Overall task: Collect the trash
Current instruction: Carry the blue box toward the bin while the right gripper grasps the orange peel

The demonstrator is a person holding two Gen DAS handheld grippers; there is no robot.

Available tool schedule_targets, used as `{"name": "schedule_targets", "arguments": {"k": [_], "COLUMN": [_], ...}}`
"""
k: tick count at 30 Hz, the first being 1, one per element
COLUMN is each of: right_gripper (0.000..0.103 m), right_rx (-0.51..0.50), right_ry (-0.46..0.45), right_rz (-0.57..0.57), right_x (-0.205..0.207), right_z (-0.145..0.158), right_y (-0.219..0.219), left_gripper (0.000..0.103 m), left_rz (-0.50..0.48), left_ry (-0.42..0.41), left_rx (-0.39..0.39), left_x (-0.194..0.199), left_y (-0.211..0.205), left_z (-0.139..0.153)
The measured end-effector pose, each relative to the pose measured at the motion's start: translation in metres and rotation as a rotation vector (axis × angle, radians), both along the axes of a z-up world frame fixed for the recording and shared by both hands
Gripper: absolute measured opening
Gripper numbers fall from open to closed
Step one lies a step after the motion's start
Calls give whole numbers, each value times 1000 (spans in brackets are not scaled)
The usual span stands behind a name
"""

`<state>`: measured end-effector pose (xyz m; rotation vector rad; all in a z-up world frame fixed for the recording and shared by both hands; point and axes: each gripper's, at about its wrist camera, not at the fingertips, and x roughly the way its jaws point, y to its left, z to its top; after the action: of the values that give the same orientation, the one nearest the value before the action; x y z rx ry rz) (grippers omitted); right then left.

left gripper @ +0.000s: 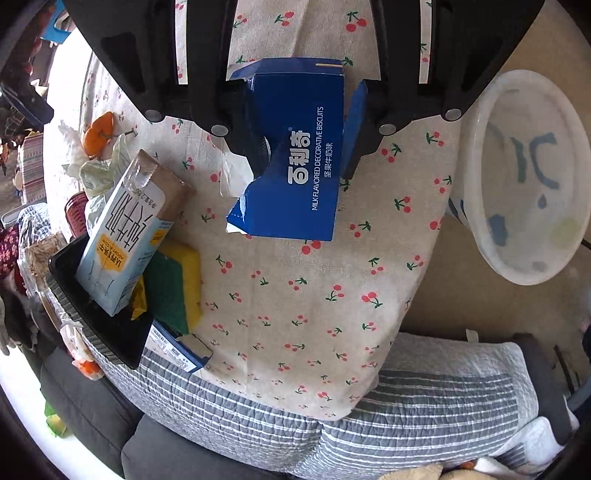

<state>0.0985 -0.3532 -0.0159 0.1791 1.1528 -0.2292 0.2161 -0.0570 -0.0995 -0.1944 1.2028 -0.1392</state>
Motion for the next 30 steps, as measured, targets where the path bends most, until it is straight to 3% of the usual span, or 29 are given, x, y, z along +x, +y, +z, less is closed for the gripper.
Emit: {"name": "schedule_targets", "arguments": {"k": [10, 14, 18, 21, 22, 26, 30], "right_gripper": [103, 88, 83, 70, 57, 27, 21], "right_rx": [155, 177, 230, 224, 224, 286, 320], "right_ry": [43, 42, 56, 77, 83, 60, 46], "right_rz": [-62, -81, -130, -151, -153, -136, -105], "right_x": [36, 42, 47, 50, 50, 46, 32], "right_z": [-26, -32, -45, -55, -59, -55, -44], "right_y": [11, 27, 32, 38, 40, 39, 31], "left_gripper": [42, 42, 42, 42, 42, 42, 42], "left_rz": [-46, -57, -67, -73, -73, -76, -72], "left_ry": [-23, -25, -21, -14, -13, -26, -38], "left_rx": [-66, -74, -77, -77, -81, -93, -119], "left_x": [-23, -29, -32, -34, -35, -39, -42], "left_y": [19, 22, 23, 26, 27, 34, 43], "left_z": [23, 26, 26, 24, 24, 30, 37]}}
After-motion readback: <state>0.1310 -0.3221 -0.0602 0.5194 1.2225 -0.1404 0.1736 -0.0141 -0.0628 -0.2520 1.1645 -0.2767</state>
